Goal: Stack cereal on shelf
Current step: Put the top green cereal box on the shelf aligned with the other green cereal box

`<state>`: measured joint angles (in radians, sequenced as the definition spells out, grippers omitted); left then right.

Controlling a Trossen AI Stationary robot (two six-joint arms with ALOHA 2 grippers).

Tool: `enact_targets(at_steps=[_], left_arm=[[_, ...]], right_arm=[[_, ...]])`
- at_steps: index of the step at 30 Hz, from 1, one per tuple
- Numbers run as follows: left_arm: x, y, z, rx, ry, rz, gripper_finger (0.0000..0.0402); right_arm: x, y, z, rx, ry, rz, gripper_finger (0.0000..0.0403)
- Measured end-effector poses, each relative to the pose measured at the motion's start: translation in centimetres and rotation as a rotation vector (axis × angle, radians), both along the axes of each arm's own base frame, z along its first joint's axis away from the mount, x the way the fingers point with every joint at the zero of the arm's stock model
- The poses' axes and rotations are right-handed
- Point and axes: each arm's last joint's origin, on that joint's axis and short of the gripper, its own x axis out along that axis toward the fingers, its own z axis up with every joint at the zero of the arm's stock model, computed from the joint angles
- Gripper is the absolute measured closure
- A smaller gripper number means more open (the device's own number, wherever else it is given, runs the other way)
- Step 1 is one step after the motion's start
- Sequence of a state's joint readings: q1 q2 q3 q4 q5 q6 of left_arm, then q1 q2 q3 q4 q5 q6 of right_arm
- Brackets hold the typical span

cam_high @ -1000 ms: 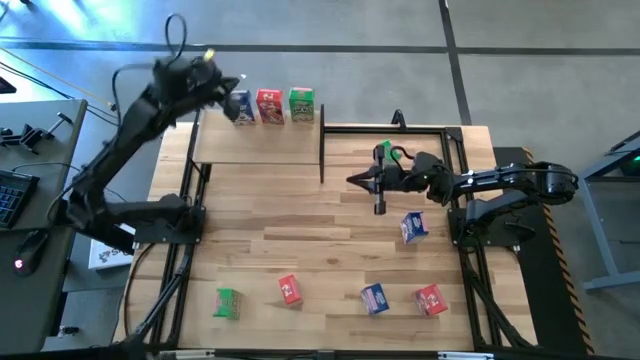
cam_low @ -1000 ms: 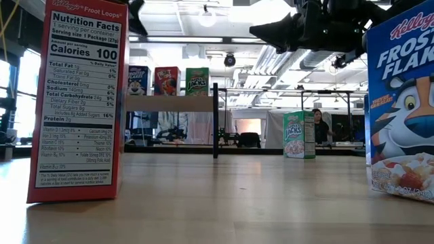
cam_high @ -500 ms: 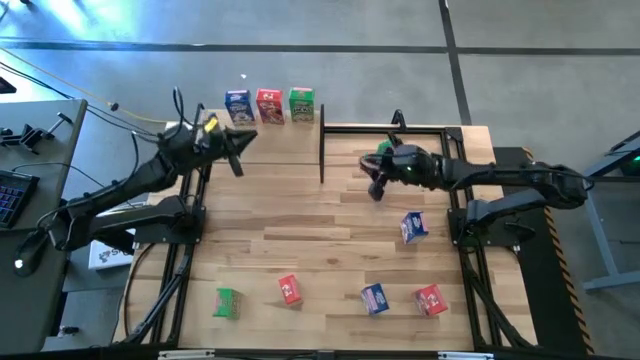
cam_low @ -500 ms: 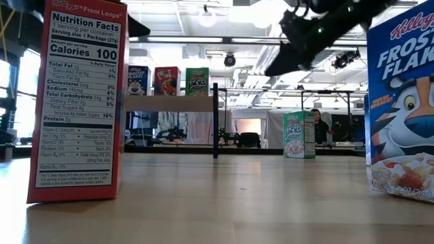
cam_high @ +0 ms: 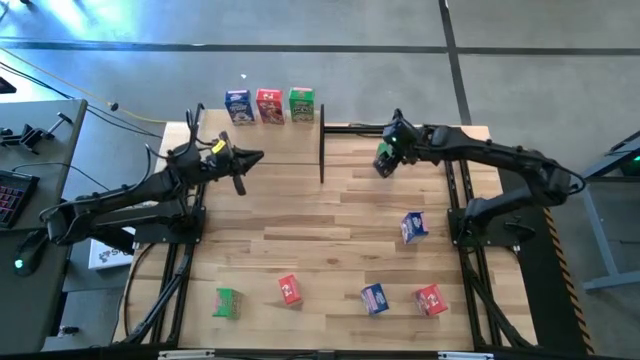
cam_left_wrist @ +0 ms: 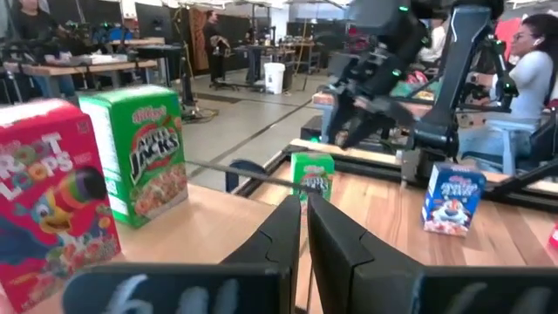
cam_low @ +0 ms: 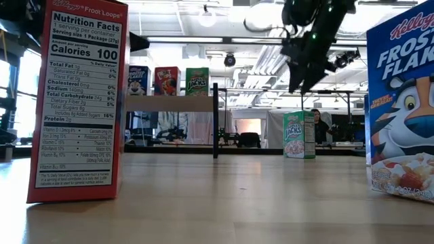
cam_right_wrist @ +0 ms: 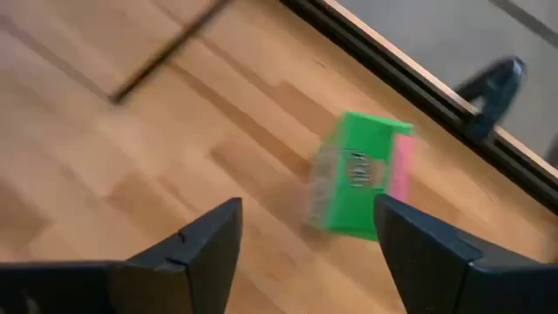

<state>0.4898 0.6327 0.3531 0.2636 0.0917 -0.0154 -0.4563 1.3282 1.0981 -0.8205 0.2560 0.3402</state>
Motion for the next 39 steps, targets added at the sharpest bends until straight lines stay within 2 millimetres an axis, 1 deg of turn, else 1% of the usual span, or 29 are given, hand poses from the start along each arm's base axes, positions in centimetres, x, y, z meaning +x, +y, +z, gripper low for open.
enact_targets(at_steps=[3, 8, 12, 19, 24, 28, 35, 39], left_arm=[[0.1, -0.1, -0.7, -0.011, 0.02, -0.008, 0.0383], [0.1, -0.3, -1.1, -0.016, 0.032, -0.021, 0.0383], [0.2, -0.5, -1.1, -0.015, 0.03, -0.031, 0.0383], [0.3, -0.6, -1.1, -0.021, 0.028, -0.024, 0.0383], [0.1, -0.7, -0.8, 0.003, 0.009, -0.021, 0.0383], [-0.3, -0.8, -1.4, 0.001, -0.019, -0.02, 0.0383], [-1.5, -1.4, -3.8, -0.04, -0.072, -0.021, 0.0383], [-2.1, -1.7, -4.0, -0.039, -0.1, -0.023, 0.0383]], right_arm=[[-0.4, -1.1, -0.5, 0.016, 0.025, -0.041, 0.0158], [-0.8, -2.7, -1.1, 0.033, 0.047, -0.095, 0.0158], [-0.6, -3.7, -2.1, 0.081, 0.053, -0.11, 0.0158], [0.0, -4.9, -3.9, 0.142, 0.081, -0.125, 0.016], [0.6, -5.1, -5.0, 0.197, 0.083, -0.129, 0.017], [0.8, -5.3, -5.5, 0.207, 0.088, -0.143, 0.019], [0.9, -5.3, -5.6, 0.24, 0.061, -0.157, 0.0247], [1.3, -4.9, -5.6, 0.255, 0.046, -0.138, 0.0267]])
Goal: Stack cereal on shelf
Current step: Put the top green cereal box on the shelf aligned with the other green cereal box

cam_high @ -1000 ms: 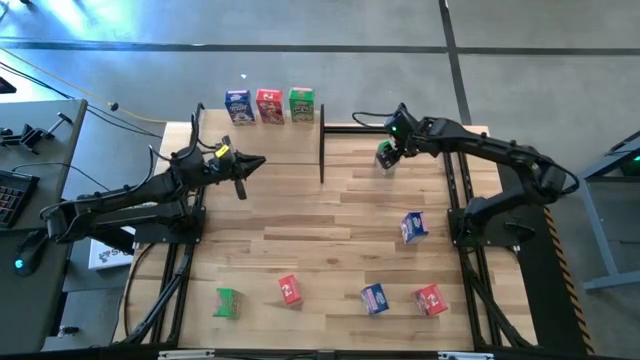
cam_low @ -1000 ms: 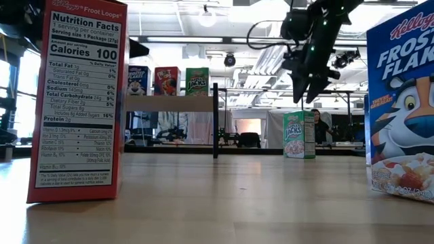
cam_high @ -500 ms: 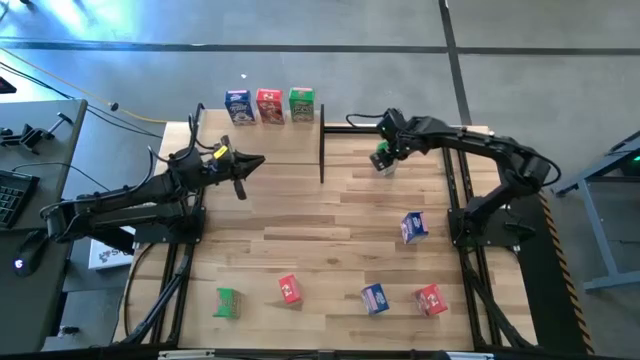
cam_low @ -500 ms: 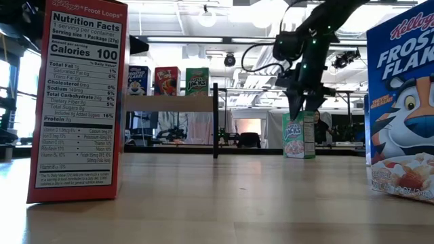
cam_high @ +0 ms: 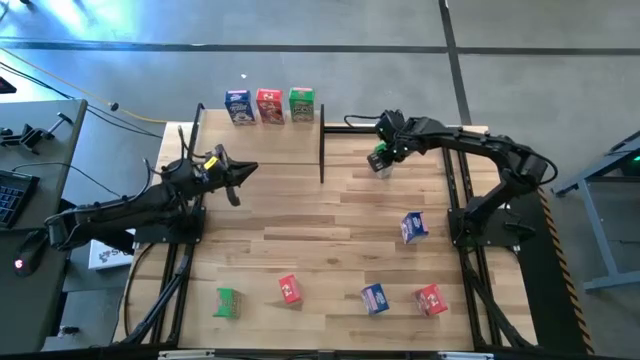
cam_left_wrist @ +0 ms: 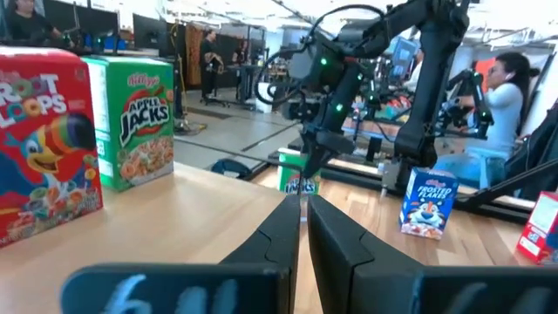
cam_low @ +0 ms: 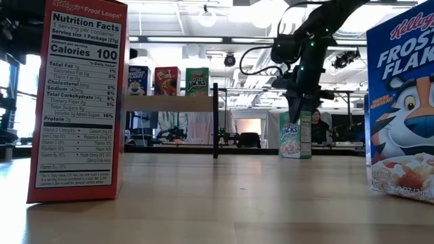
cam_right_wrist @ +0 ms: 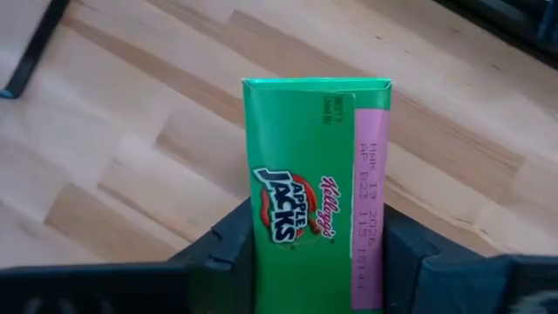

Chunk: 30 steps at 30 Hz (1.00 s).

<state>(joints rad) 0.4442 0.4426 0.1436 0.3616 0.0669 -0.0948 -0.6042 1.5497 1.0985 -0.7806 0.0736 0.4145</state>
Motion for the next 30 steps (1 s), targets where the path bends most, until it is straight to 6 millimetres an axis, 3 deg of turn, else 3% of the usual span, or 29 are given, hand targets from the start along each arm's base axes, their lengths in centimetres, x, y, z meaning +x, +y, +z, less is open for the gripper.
enact_targets(at_steps=[5, 9, 19, 22, 26, 30], left_arm=[[-0.4, -0.2, 0.2, 0.007, -0.019, -0.001, 0.0383], [-0.5, -0.2, 0.1, 0.001, -0.002, -0.001, 0.0383], [-0.4, -0.2, 0.0, 0.009, 0.008, -0.01, 0.0383], [-0.4, -0.2, 0.0, 0.009, 0.008, -0.01, 0.0383], [-0.4, -0.2, 0.0, 0.007, 0.011, -0.011, 0.0383], [-0.4, -0.2, -0.1, 0.007, 0.017, -0.012, 0.0383]], right_arm=[[0.8, 1.3, 0.7, -0.018, -0.038, 0.044, 0.0266], [1.6, 2.4, 2.9, -0.042, -0.024, 0.071, 0.0262], [4.2, 5.9, 14.5, -0.273, -0.168, 0.274, 0.026], [4.5, 7.2, 17.0, -0.343, -0.218, 0.335, 0.026], [5.2, 9.0, 18.7, -0.409, -0.285, 0.446, 0.026], [6.8, 10.0, 18.6, -0.448, -0.374, 0.519, 0.026]])
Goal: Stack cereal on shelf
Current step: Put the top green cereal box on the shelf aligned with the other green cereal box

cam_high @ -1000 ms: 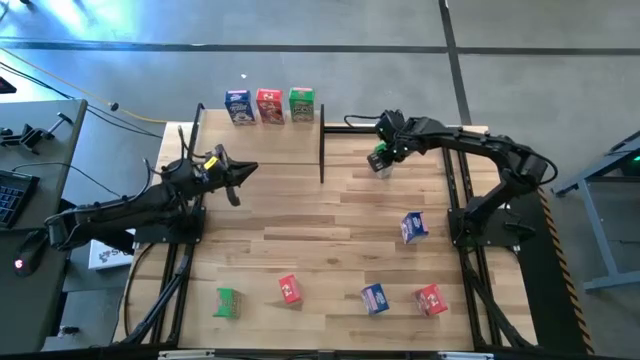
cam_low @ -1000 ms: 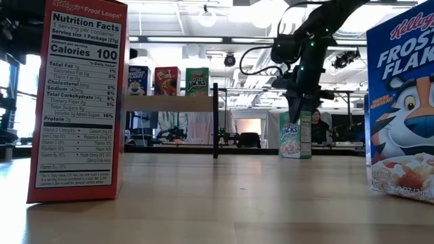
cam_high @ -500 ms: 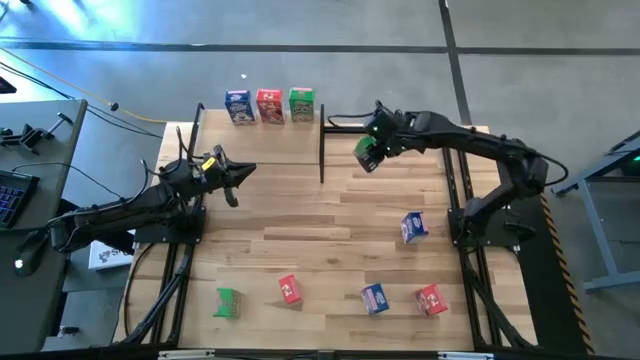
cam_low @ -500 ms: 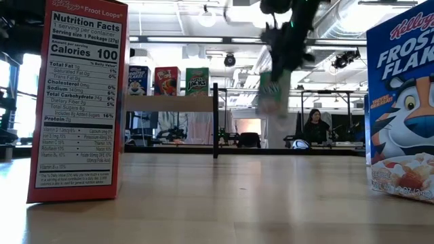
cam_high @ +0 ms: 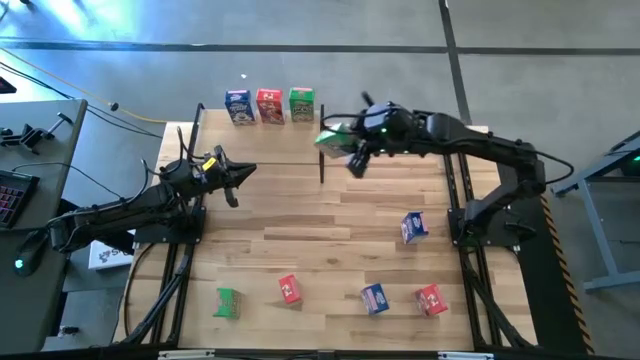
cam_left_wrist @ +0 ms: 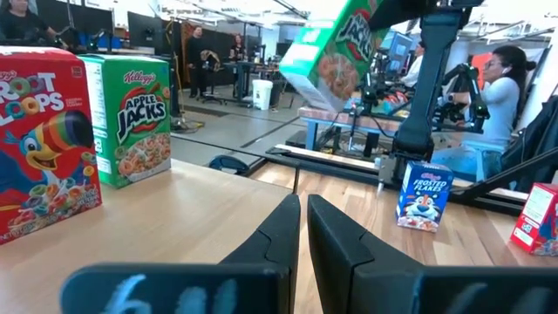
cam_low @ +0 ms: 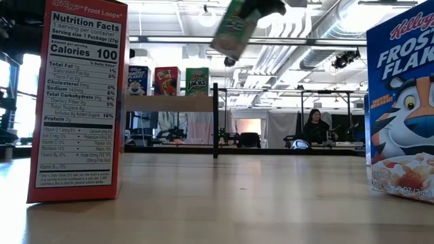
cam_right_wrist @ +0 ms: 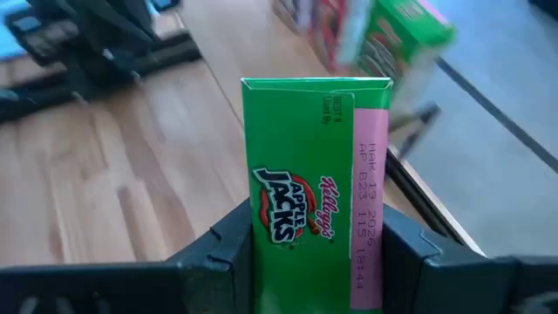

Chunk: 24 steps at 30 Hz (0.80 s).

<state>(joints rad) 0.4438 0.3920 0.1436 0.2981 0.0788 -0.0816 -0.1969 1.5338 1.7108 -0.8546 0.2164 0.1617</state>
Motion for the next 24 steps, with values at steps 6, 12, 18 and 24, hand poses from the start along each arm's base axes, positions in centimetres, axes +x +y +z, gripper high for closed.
enact_targets(at_steps=[6, 12, 18, 24], left_arm=[[0.0, 0.0, 0.0, -0.002, 0.002, -0.002, 0.0383], [0.0, 0.0, 0.0, -0.005, 0.003, -0.009, 0.0383], [0.0, 0.0, -0.1, -0.005, 0.004, -0.009, 0.0383], [0.0, 0.0, -0.1, 0.002, 0.008, -0.009, 0.0383]], right_arm=[[4.9, 0.6, -2.3, -0.099, -0.052, 0.167, 0.026], [8.0, -0.5, -4.4, -0.14, -0.002, 0.253, 0.026], [9.1, -1.9, -4.8, -0.176, 0.017, 0.247, 0.026], [8.6, -3.1, -5.2, -0.171, 0.069, 0.19, 0.0259]])
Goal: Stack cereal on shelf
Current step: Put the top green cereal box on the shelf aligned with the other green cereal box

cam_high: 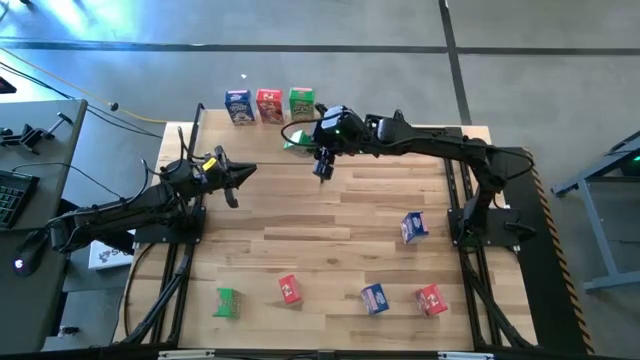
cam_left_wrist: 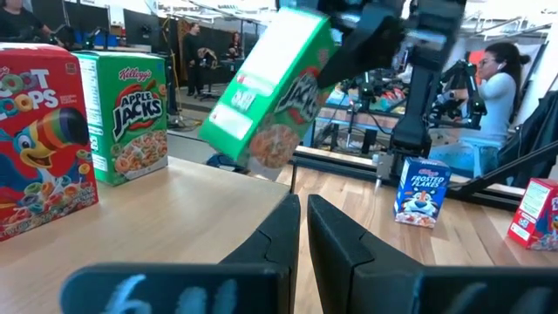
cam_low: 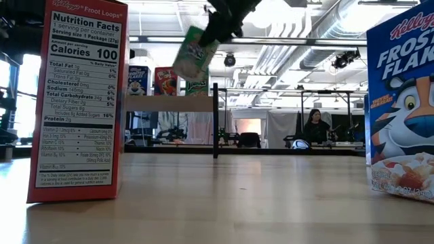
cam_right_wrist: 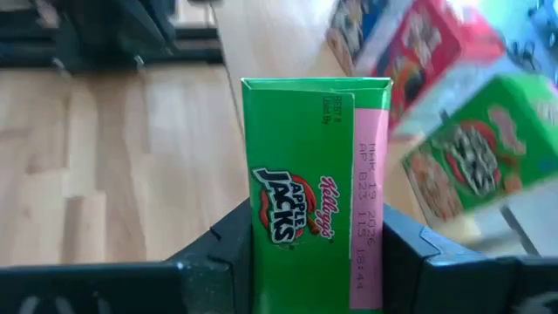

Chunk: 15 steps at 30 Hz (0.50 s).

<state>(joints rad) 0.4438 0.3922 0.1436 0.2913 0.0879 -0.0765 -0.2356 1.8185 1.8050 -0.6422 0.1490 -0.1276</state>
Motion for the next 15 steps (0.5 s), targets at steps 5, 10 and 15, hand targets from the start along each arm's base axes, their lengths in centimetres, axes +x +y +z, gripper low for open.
enact_targets(at_steps=[5, 10, 15], left_arm=[[0.0, 0.0, 0.0, 0.0, 0.001, 0.0, 0.0383], [0.0, 0.0, 0.0, 0.0, 0.001, 0.0, 0.0383], [0.0, 0.0, 0.0, 0.0, 0.002, 0.0, 0.0383]], right_arm=[[-0.3, -0.7, -0.2, 0.017, 0.016, -0.038, 0.0239], [-0.3, -1.0, -0.5, 0.01, 0.03, -0.06, 0.0209], [0.2, -1.4, -1.5, 0.026, 0.059, -0.08, 0.0193]])
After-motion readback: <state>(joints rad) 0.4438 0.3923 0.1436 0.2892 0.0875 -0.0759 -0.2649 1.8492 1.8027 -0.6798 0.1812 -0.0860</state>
